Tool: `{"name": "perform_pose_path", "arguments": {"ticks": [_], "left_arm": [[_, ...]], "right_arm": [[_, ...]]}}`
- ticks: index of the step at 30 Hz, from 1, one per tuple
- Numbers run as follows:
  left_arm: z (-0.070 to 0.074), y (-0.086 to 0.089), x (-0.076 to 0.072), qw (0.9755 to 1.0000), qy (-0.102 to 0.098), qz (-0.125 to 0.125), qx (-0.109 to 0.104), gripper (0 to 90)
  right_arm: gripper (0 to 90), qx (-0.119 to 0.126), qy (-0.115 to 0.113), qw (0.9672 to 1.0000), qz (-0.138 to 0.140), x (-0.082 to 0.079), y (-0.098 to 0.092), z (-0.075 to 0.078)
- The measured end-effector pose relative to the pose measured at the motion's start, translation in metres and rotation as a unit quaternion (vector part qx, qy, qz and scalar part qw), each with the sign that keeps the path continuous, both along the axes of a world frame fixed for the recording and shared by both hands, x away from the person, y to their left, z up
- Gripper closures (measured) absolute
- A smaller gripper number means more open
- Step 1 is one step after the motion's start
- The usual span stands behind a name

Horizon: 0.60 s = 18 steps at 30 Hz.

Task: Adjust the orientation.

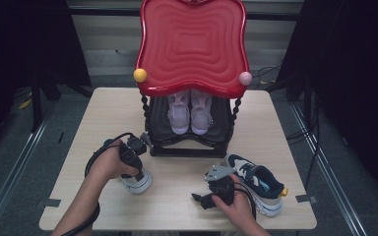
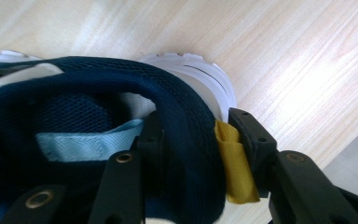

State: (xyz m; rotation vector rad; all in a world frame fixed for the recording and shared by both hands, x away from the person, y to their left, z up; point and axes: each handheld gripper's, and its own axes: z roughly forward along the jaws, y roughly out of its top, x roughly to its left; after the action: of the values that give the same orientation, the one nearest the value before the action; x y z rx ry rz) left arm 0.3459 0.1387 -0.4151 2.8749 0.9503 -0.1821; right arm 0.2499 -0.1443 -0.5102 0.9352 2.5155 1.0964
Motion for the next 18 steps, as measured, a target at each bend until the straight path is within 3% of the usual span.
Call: {"name": "perform_pose_path", "arguments": {"ticks": [9, 15, 18], "left_arm": [[-0.0044, -0.002, 0.0006, 0.9999, 0.012, -0.005, 0.004, 66.0], [-0.0062, -0.0006, -0.0003, 0.9998, 0.016, -0.002, -0.008, 69.2], [-0.006, -0.0019, -0.0005, 0.9998, 0.019, -0.008, -0.002, 71.7]], "right_arm": [[12.9, 0.0, -0.002, 1.0, 0.002, 0.0004, 0.0, 0.0], [12.8, 0.0, 0.001, 1.0, 0.0, 0.0, 0.0001, 0.0001], [12.9, 0.0, -0.001, 1.0, 0.001, 0.0004, 0.0, 0.0]]}}
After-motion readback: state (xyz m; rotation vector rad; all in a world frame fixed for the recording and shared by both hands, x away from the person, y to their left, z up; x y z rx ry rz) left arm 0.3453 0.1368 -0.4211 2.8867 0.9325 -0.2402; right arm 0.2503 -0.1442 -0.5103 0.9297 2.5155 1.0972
